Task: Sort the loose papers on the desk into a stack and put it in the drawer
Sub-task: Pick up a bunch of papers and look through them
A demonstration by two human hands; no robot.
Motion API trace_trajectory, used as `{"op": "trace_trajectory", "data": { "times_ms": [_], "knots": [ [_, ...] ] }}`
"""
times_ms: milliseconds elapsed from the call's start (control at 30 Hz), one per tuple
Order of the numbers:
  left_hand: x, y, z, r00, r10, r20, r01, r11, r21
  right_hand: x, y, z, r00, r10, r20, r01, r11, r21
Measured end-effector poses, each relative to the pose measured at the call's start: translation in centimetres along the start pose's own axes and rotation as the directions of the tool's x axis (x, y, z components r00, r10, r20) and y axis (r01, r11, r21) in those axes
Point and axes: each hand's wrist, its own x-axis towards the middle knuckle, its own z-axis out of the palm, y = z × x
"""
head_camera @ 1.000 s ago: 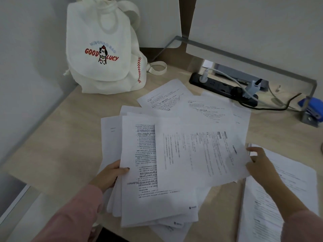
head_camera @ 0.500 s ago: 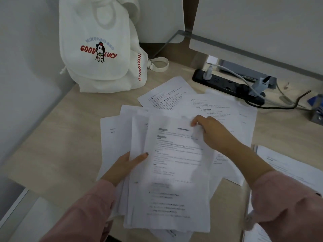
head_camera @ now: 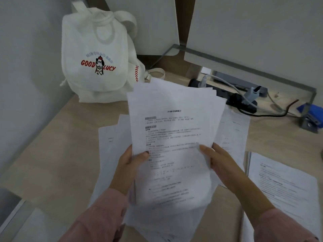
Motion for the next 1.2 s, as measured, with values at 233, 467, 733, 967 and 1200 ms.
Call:
{"op": "trace_trajectory", "data": {
  "times_ms": [233, 467, 733, 967, 1200],
  "knots": [
    [0.6, 4.1, 3.1, 0.972, 0.221, -0.081, -0.226, 0.972, -0.058, -3.6, -4.4, -0.1, 0.915, -0.353, -0.193, 0.374, 0.924, 0.083],
    [0.6, 5.0, 4.7, 0.955, 0.295, -0.023, -0.295, 0.956, 0.003, -4.1, -3.6, -0.6, 0.881, -0.371, -0.294, 0.391, 0.920, 0.009],
    [-0.7, 5.6, 5.6, 0.932, 0.362, -0.006, -0.362, 0.931, -0.047, -6.0, -3.0, -1.0, 0.812, -0.452, -0.370, 0.497, 0.867, 0.030],
    [-0.8, 1.3, 5.9, 0.986, 0.167, -0.015, -0.166, 0.984, 0.057, -5.1, -0.1, -1.5, 0.910, -0.205, -0.361, 0.201, 0.978, -0.047],
    [-1.8, 2.6, 6.9, 0.979, 0.201, -0.028, -0.200, 0.979, 0.032, -6.6, -0.8, -2.5, 0.890, -0.313, -0.333, 0.332, 0.943, 0.001]
  ]
}}
